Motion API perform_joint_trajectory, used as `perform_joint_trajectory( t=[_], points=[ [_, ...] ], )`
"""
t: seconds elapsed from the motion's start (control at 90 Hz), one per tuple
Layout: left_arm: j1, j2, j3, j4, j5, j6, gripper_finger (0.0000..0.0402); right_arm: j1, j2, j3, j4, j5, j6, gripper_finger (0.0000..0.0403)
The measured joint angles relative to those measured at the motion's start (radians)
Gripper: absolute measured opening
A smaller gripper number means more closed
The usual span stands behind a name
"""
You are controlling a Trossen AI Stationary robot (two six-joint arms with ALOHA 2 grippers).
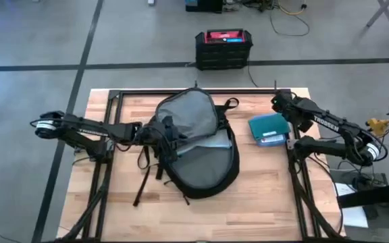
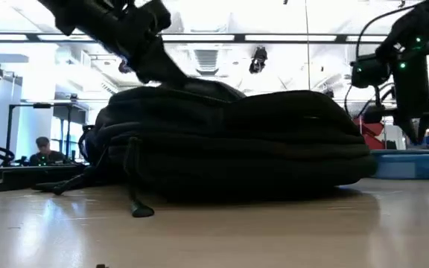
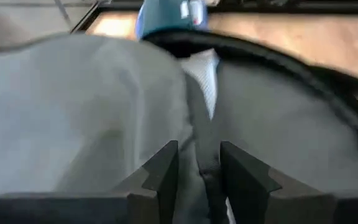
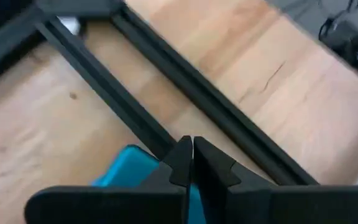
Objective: Unpack backpack
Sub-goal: Put the blue tablet device into the black backpack
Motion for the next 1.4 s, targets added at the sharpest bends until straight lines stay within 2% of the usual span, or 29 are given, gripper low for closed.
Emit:
perform_joint_trajectory(
  t=[0.078, 0.189, 0.3, 0.489, 0.689, 0.933, 1.222, 1.4],
  points=[
    [0.0, -0.008, -0.024, 0.001, -0.037, -0.026, 0.0103, -0.055, 0.008, -0.037, 0.085, -0.087, -0.064, 0.0002],
    [0.0, -0.024, -0.052, -0.006, -0.049, -0.046, 0.01, -0.085, 0.008, -0.067, 0.153, -0.115, -0.099, 0.0002],
    [-0.001, -0.042, -0.059, -0.017, -0.052, -0.057, 0.0097, -0.084, 0.008, -0.073, 0.154, -0.148, -0.122, 0.0002],
    [-0.002, -0.058, -0.06, -0.017, -0.053, -0.049, 0.0096, -0.081, 0.008, -0.076, 0.144, -0.278, -0.208, 0.0002],
    [-0.003, -0.109, -0.06, -0.083, -0.062, -0.056, 0.009, -0.016, 0.008, -0.096, 0.103, -0.309, -0.218, 0.0002],
    [-0.004, -0.183, -0.06, -0.144, -0.081, -0.06, 0.0084, 0.162, 0.008, -0.13, 0.15, -0.328, -0.225, 0.0002],
    [-0.006, -0.185, -0.06, -0.158, -0.078, -0.06, 0.0086, 0.455, 0.008, -0.132, 0.3, -0.328, -0.191, 0.0002],
    [-0.015, -0.193, -0.06, -0.164, -0.066, -0.06, 0.0086, 0.595, 0.01, -0.132, 0.342, -0.314, -0.181, 0.0002]
  ],
)
